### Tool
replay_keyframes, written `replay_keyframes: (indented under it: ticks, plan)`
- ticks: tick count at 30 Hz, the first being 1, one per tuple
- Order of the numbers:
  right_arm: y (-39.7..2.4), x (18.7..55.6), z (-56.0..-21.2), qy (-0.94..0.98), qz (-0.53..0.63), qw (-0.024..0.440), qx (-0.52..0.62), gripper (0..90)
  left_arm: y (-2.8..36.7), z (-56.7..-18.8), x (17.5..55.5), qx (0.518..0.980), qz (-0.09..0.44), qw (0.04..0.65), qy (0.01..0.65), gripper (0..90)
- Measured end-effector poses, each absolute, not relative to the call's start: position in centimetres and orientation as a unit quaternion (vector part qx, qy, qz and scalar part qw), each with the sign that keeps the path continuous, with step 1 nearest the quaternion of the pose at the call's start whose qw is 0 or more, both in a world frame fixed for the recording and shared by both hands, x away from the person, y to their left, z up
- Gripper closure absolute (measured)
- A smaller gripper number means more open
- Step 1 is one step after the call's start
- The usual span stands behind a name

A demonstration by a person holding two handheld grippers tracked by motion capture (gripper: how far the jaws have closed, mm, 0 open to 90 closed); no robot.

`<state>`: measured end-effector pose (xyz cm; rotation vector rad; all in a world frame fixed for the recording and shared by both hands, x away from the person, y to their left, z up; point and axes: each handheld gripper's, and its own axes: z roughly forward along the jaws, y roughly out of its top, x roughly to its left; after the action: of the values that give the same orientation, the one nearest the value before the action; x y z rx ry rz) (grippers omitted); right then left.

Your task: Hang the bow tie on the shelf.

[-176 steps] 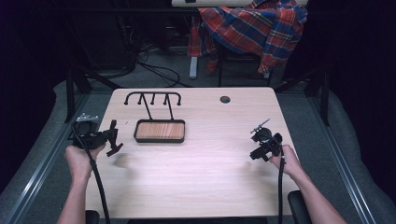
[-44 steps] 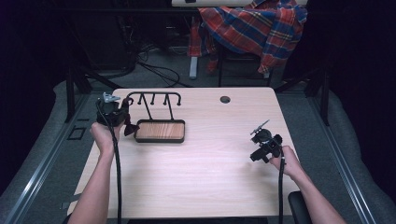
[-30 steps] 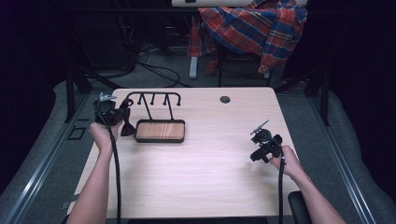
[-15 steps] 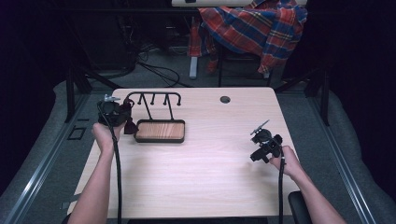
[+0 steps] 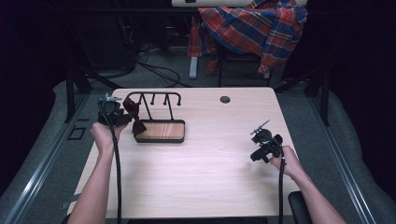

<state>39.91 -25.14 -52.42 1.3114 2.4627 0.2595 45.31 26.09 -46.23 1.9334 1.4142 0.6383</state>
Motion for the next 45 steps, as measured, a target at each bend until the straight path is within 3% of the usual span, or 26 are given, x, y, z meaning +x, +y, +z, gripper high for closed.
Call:
replay_keyframes:
  ticks: [5, 6, 14, 33, 45]
  plan:
    - [-25.2, 39.9, -52.5, 0.864, 0.098, 0.167, 0.464, 15.3, 26.4, -45.8, 44.9, 0.731, 0.251, 0.327, 0.544, 45.1]
    - [-25.2, 39.9, -52.5, 0.864, 0.099, 0.167, 0.465, 15.3, 26.6, -45.6, 44.7, 0.73, 0.252, 0.33, 0.542, 39.9]
    - [-25.4, 39.9, -52.2, 0.863, 0.101, 0.173, 0.463, 15.3, 27.0, -44.7, 43.8, 0.726, 0.252, 0.337, 0.544, 25.3]
    - [-25.2, 39.8, -52.1, 0.86, 0.093, 0.183, 0.466, 15.3, 28.2, -43.4, 40.8, 0.739, 0.219, 0.319, 0.552, 14.9]
    - [-24.9, 39.7, -52.3, 0.857, 0.099, 0.187, 0.47, 15.3, 29.1, -44.8, 37.3, 0.745, 0.194, 0.288, 0.569, 8.0]
